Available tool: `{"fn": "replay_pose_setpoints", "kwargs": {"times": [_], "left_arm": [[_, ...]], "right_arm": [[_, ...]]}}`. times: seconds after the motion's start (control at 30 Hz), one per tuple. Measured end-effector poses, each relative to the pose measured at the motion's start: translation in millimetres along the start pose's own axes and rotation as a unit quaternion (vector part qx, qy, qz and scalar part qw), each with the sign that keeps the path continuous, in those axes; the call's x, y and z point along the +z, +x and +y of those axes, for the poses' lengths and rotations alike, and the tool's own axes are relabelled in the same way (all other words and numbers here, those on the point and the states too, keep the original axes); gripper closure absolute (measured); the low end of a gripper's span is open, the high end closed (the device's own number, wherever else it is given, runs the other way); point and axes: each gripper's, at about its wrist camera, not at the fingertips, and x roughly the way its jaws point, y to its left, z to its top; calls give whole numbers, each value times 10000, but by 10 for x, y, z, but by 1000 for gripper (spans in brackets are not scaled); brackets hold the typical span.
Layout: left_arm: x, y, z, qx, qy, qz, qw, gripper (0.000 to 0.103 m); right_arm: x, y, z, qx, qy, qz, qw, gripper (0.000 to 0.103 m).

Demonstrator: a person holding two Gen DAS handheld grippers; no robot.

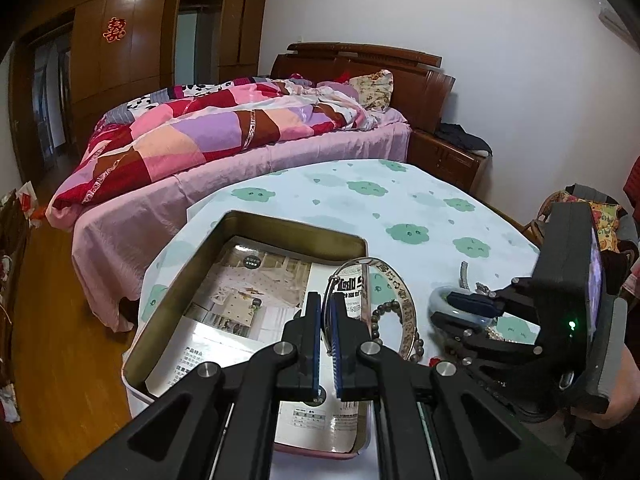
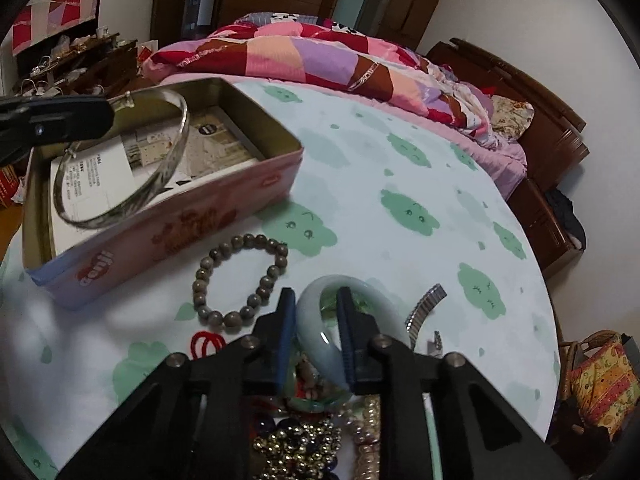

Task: Organize jewelry
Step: 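Carry the silver bangle into the tin while the right gripper grasps the pale jade bangle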

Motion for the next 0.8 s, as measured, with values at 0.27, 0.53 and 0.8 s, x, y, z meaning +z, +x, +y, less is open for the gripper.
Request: {"fn": "replay_pose_setpoints", "kwargs": {"times": [0.27, 0.53, 0.8], "left_arm": [[26, -6, 48, 17, -59, -24, 10000, 100], [64, -4, 70, 29, -40, -43, 10000, 100], [213, 5, 160, 184, 25, -131, 9997, 100]], "right_arm": [[-42, -203, -123, 140, 358, -420, 9984, 86], [40, -370, -200, 141, 458, -807, 9956, 86], [218, -398, -200, 124, 372, -975, 9945, 86]]}}
